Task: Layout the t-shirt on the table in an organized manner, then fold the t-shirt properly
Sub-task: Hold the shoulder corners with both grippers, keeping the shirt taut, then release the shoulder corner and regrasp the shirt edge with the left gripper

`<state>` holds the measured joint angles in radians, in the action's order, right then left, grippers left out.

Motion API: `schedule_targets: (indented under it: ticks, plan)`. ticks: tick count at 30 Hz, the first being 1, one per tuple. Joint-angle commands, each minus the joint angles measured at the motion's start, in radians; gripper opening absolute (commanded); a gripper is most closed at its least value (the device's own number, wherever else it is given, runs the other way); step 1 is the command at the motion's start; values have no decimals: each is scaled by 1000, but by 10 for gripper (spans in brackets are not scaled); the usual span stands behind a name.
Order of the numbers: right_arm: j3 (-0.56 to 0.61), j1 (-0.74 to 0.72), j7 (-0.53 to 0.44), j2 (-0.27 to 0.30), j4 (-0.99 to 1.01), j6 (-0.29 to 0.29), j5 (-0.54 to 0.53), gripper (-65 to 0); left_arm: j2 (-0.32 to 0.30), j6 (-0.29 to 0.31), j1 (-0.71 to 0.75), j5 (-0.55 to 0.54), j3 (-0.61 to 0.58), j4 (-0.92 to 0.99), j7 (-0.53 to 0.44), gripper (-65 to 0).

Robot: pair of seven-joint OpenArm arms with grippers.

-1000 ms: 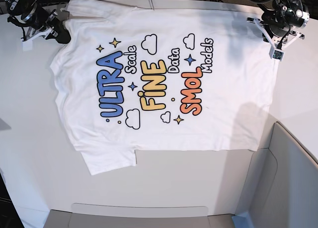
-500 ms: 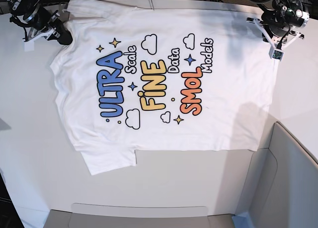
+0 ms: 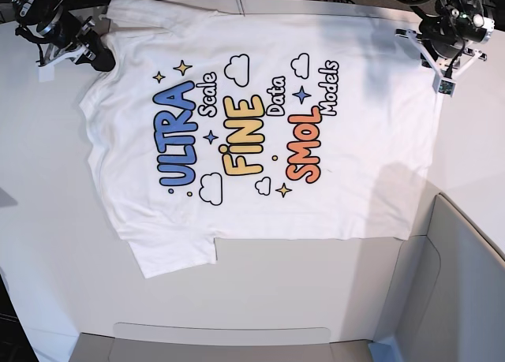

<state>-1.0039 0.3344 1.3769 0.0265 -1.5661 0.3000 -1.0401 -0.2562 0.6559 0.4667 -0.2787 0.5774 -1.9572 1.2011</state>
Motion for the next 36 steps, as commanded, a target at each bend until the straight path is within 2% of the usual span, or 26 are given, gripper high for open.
schedule_targets:
  ticks: [1, 4, 10, 13, 18, 22, 27, 31, 36]
  plan:
    - [3, 2, 19, -3, 0, 0, 31, -650, 10, -5, -18, 6, 37, -18, -11, -607]
    - [3, 2, 19, -1, 0, 0, 31, -650, 59, 2, -64, 6, 184, -17, -11, -606]
    - [3, 2, 19, 2, -1, 0, 31, -650, 120, 3, -144, 3, 362, -12, -10, -605]
    - [3, 2, 19, 3, -4, 0, 31, -650, 128, 3, -178, -20, 422, -6, 52, -601]
    - [1, 7, 19, 5, -6, 0, 31, -650, 125, 3, -224, -189, 570, 107, 195, -523]
    - [1, 10, 19, 3, -6, 0, 31, -650, 48, 3, -219, -337, 629, 261, 195, -520]
    - [1, 21, 19, 3, -7, 0, 28, -650, -79, 5, -164, -543, 634, 548, 195, -520]
    - [1, 24, 19, 5, -7, 0, 28, -650, -154, 5, -121, -686, 628, 721, 195, -520]
    - [1, 25, 19, 5, -7, 0, 28, -650, -206, 5, -101, -744, 625, 790, 195, -520]
